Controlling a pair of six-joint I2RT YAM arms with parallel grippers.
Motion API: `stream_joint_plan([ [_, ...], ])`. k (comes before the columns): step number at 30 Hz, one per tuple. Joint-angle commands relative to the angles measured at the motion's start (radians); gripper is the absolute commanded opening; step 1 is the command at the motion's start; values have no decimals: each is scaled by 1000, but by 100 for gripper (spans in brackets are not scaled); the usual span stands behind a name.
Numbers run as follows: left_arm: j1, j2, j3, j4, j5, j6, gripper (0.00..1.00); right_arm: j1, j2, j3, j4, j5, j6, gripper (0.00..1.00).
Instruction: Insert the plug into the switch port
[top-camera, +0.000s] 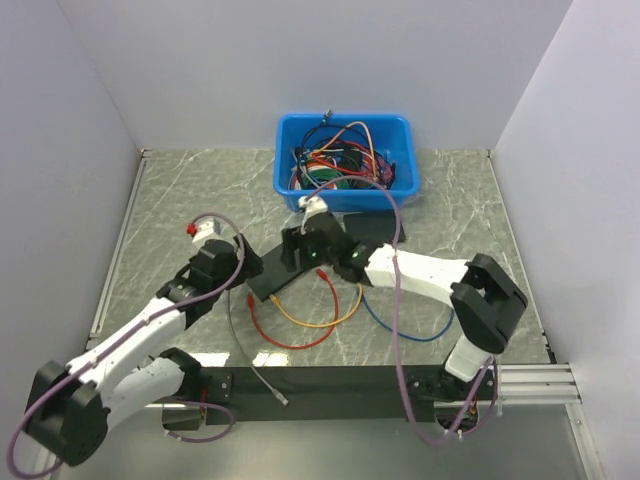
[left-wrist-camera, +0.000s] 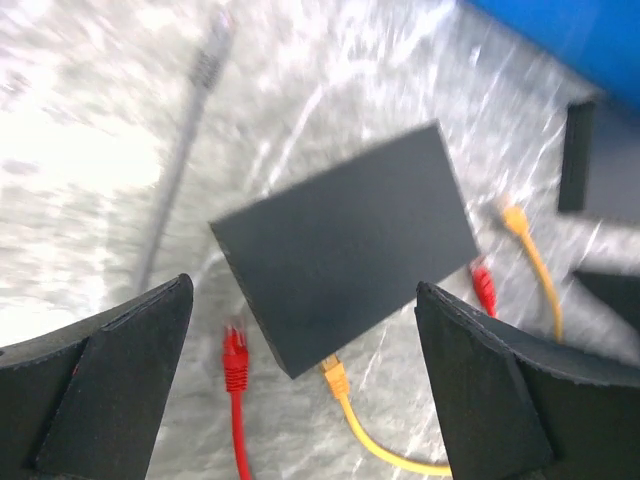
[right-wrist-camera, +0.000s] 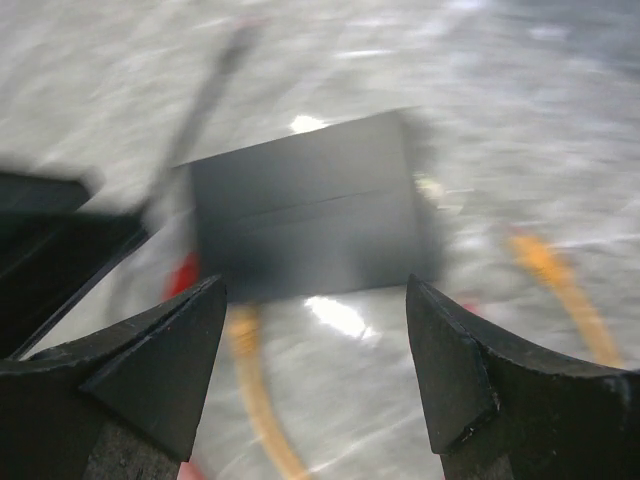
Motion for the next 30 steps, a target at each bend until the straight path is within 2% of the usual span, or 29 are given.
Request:
stream_joint_plan([
  [1,19,-123,-20,-52,-109,13,99,127,-42,29,-36,60,-17,78],
  [6,28,-285,-92,-27,-111,-3,99,218,40,86,-45,49,19,75],
  [14,29,-320,-99,-35,-111,0,99,277,264,345,-210,55,42,69],
  [17,29,-327,-101,-36,-114,-2,99,284,326,395,-252,59,61,65],
  [30,31,-375,-112,-39,-127,-10,99,305,422,409,-252,13,109,52],
])
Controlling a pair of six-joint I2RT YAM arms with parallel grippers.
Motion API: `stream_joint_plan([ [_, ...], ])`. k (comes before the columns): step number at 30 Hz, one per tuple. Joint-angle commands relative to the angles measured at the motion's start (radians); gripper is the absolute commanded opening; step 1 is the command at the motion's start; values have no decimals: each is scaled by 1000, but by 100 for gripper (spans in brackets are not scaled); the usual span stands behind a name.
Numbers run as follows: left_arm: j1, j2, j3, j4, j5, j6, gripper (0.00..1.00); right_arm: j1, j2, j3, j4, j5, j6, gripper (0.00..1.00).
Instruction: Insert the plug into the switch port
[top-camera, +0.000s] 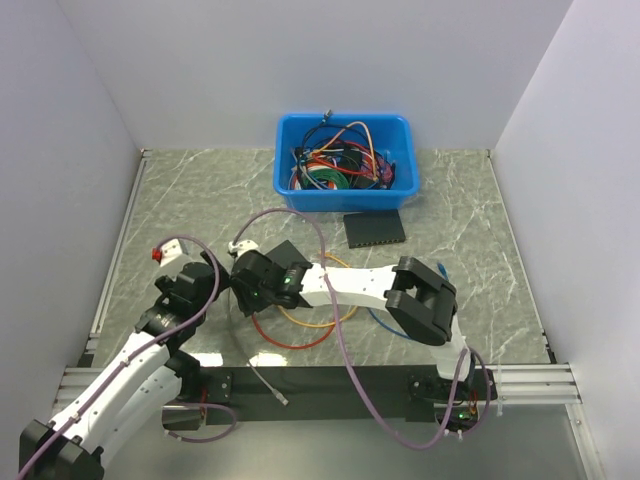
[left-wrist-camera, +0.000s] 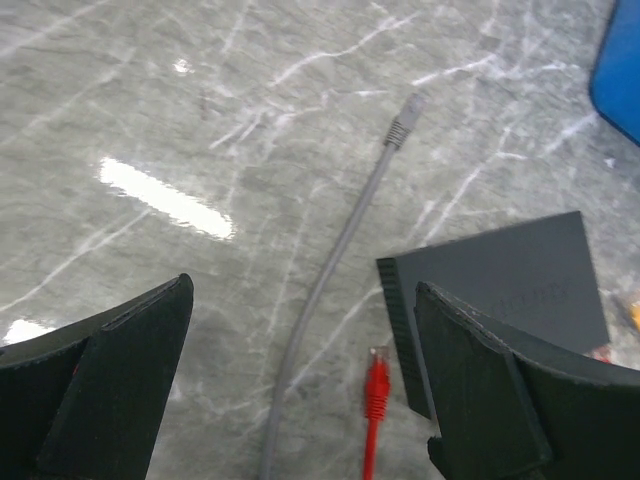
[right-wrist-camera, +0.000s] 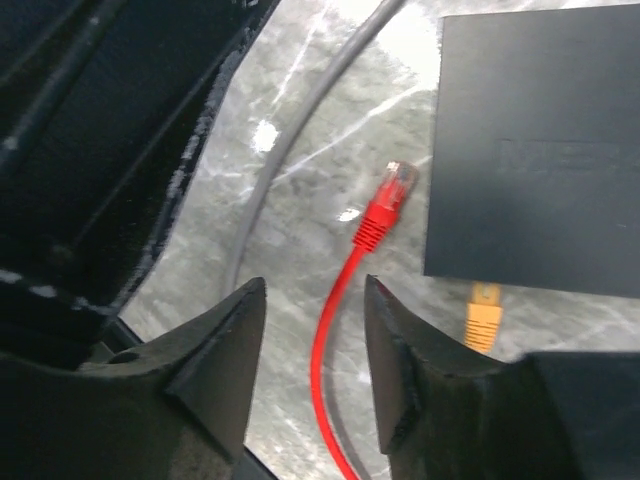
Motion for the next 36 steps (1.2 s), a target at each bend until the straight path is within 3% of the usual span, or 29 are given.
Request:
stream_joint_plan([
  [1,-29,-52,29,110,122,-20,99,4,92,44,2,12,29,50],
  [12,-29,-96,28,90,111,-36,99,4,189,128,-87,68,61,47],
  [17,-29,-133,24,60,30,-77,99,4,131,43,-25,101,95,45],
  [27,-29,-139,51,-3,-117,-143,99,2,28,-77,36,154,142,57],
  [36,-29,-124,60,-2,-137,-134,99,2,53,-40,2,156,155,58],
])
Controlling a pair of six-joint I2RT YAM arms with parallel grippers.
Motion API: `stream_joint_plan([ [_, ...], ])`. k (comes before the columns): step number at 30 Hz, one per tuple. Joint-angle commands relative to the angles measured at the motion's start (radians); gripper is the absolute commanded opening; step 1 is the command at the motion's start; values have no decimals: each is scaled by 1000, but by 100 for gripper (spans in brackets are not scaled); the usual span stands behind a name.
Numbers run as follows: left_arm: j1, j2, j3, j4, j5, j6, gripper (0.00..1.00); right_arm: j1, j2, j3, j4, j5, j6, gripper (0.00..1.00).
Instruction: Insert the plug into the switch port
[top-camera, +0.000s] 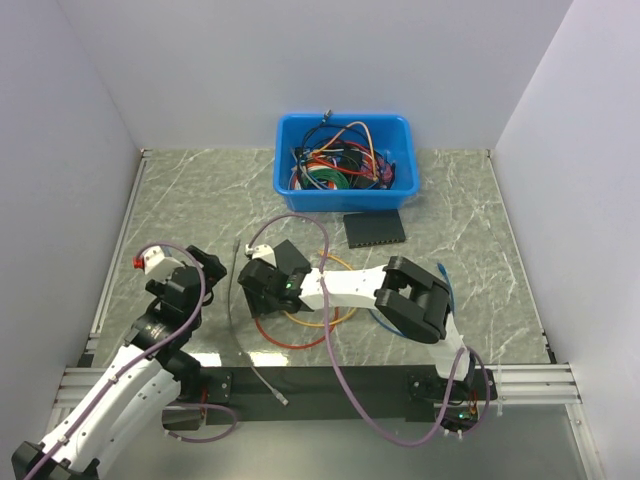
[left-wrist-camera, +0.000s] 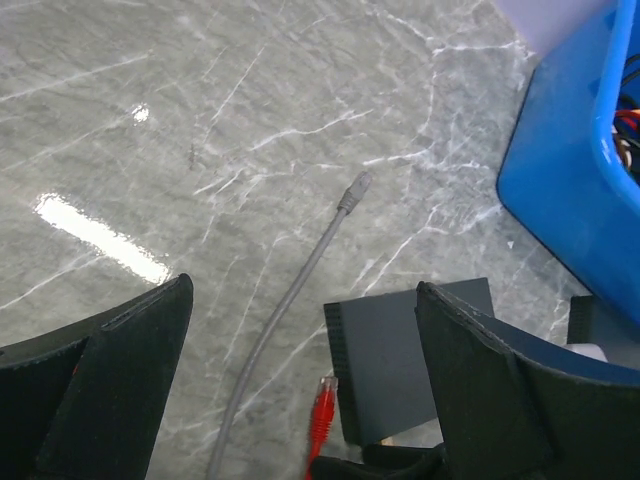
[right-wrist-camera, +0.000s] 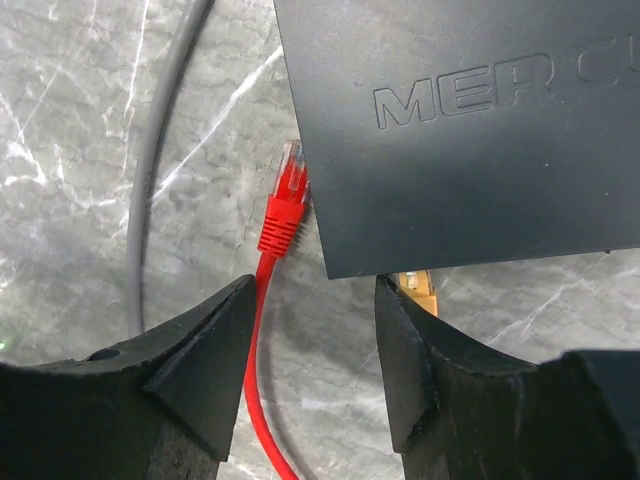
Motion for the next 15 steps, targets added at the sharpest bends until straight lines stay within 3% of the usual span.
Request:
stream_joint_plan([
  [1,-3,-1,30,35,3,-9,99,2,13,22,-3,32,21,58],
  [15,-3,-15,23,48,28,6,99,4,111,111,-25,10,32,51],
])
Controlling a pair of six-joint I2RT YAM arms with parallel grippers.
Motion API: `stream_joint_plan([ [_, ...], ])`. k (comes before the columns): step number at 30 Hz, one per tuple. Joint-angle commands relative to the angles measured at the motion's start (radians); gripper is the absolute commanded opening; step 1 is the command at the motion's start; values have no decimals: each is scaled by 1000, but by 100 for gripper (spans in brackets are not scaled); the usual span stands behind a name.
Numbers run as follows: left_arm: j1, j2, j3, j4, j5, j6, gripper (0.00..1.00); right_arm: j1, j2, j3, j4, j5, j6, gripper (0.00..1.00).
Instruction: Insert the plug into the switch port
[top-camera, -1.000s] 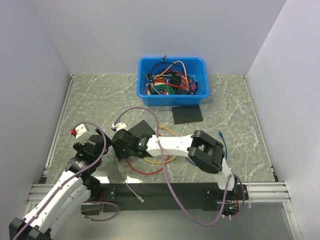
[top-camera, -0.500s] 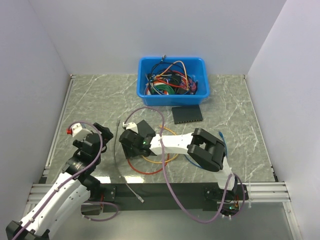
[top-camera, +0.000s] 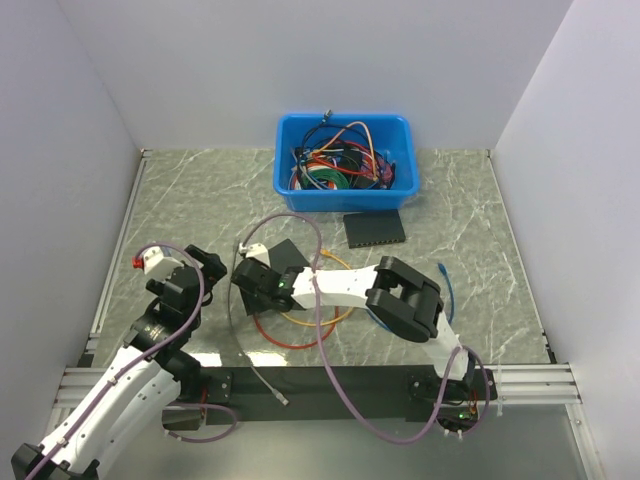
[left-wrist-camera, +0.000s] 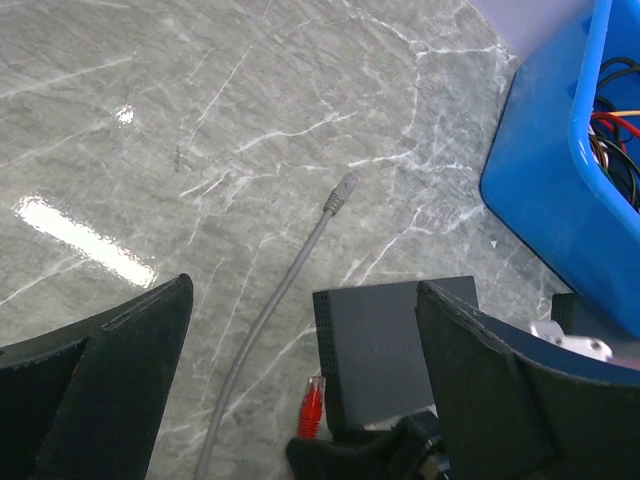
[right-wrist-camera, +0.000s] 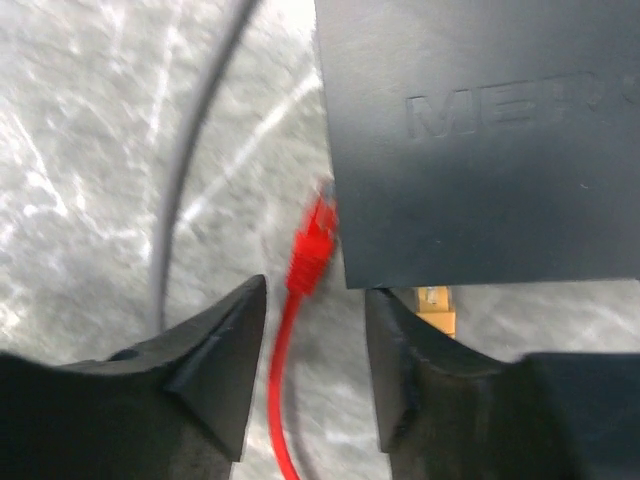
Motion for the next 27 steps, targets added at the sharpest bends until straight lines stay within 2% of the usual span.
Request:
stream_joint_plan([
  [1,-1,-2,24,31,17,6,99,3,69,64,-29,2,16,49],
  [8,-3,-11,22,30,19,9,99,3,103,78,-37,-12,27,33],
  [16,-3,-8,22,31,23,12,99,9,76,16,-3,-35,35,20],
  [19,-3,-6,21,36,28,15,99,20,62,-11,17,-35,38,7],
  [20,-3,-8,21,39,31,17,99,26,53,-23,31,-33,38,0],
  [26,-3,-11,16,82,131,83,99,57,-140,-238,198,-45,0,0],
  [27,-3,-14,13,96,146,101,99,68,-175,-317,225,-48,-20,0],
])
